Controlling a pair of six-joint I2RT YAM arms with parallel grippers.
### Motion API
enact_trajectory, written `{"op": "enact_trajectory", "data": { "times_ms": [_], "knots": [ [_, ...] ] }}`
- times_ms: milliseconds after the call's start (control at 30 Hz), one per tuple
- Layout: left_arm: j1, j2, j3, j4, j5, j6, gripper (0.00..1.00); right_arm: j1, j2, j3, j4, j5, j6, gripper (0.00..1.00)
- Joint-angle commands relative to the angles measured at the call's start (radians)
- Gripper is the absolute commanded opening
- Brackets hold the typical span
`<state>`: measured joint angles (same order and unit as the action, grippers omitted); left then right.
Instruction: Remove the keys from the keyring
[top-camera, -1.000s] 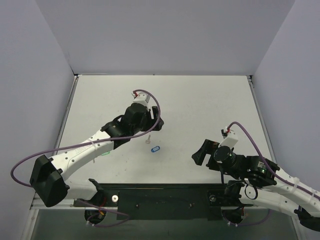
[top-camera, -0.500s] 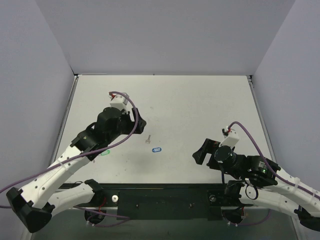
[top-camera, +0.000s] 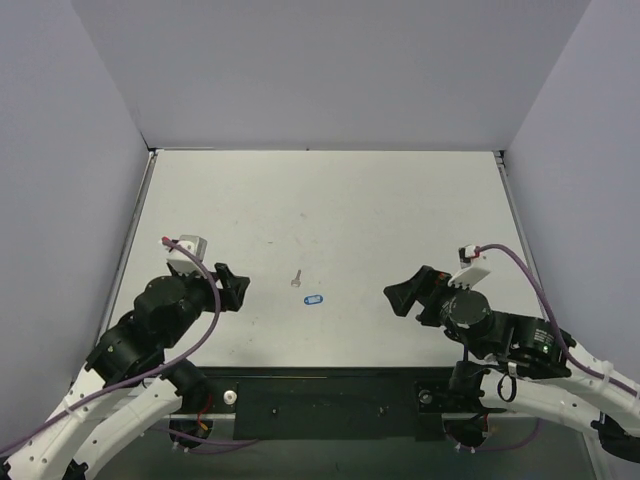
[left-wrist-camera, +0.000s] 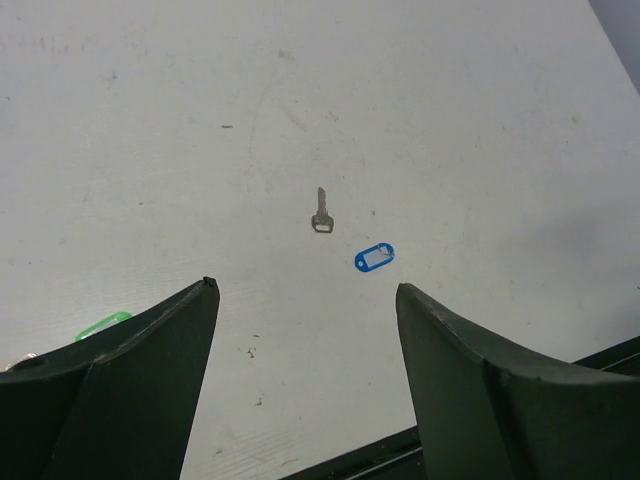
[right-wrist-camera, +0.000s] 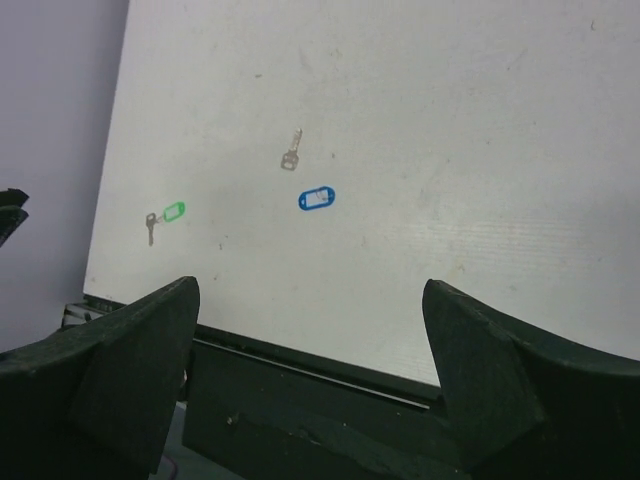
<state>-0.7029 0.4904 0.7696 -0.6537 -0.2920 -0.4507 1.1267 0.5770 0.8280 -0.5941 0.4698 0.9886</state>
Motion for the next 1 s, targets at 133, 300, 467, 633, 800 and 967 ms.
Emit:
{"op": "enact_trajectory", "data": {
  "times_ms": [133, 300, 467, 633, 800, 967],
  "knots": [
    [-0.004, -0.099, -0.019, 0.012, -0.084, 0.041, 0.82, 0.005, -0.172, -0.061, 0.166, 0.17, -0.051, 0.93],
    [-0.007, -0.141, -0.018, -0.003, -0.118, 0.04, 0.82, 0.005, -0.29, -0.112, 0.178, 0.242, -0.012, 0.98],
    [-0.015, -0.171, -0.024, 0.002, -0.127, 0.041, 0.82, 0.005, -0.298, -0.116, 0.134, 0.263, 0.041, 0.99],
    [-0.015, -0.174, -0.023, -0.001, -0.131, 0.04, 0.82, 0.005, -0.25, -0.095, 0.1, 0.259, 0.062, 0.99],
    [-0.017, -0.182, -0.021, -0.003, -0.134, 0.037, 0.81, 0.005, -0.229, -0.104, 0.12, 0.224, 0.03, 0.97],
    [-0.02, -0.187, -0.021, -0.004, -0.137, 0.035, 0.81, 0.005, -0.24, -0.125, 0.152, 0.202, -0.005, 0.96]
  ]
}}
